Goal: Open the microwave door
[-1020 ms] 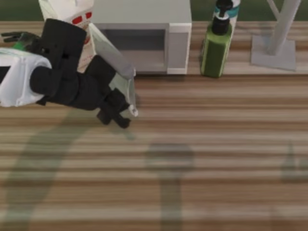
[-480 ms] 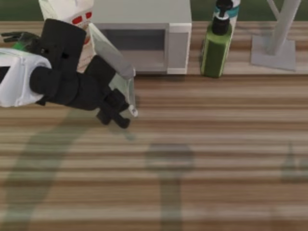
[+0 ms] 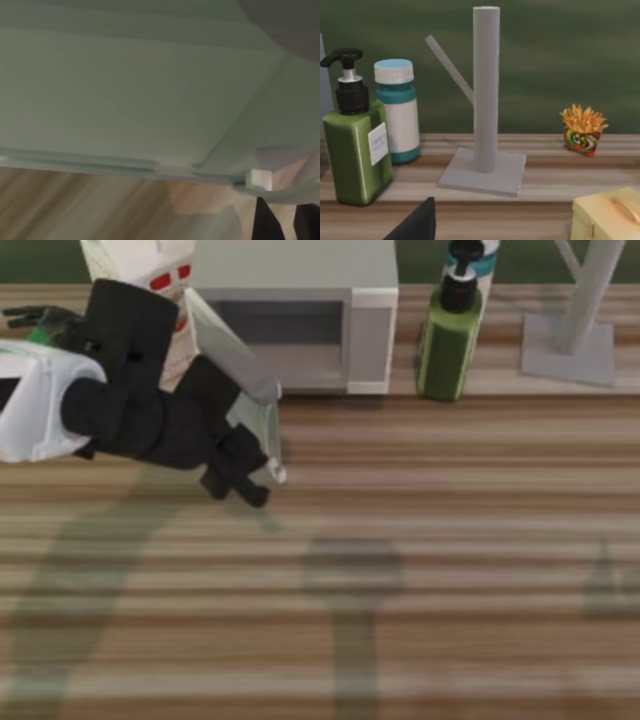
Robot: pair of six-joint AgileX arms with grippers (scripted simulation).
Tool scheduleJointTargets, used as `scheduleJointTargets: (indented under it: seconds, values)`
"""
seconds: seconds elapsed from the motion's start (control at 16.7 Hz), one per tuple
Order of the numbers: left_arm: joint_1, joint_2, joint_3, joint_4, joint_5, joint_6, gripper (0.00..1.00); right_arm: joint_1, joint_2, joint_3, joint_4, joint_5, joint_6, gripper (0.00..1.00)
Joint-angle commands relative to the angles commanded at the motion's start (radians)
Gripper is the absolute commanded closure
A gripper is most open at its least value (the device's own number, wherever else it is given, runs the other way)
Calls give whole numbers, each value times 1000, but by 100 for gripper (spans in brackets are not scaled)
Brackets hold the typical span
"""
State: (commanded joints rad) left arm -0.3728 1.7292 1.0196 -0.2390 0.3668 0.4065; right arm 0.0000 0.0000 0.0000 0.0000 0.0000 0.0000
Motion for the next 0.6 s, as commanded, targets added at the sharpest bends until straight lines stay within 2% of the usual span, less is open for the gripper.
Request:
scheduleJointTargets:
  seconds: [0.3,0.6]
  values:
    - [26,-4,5,-19,27,52,100,0,0,0,0,0,0,0]
    - [29,-3,4,-21,29,57,100,0,0,0,0,0,0,0]
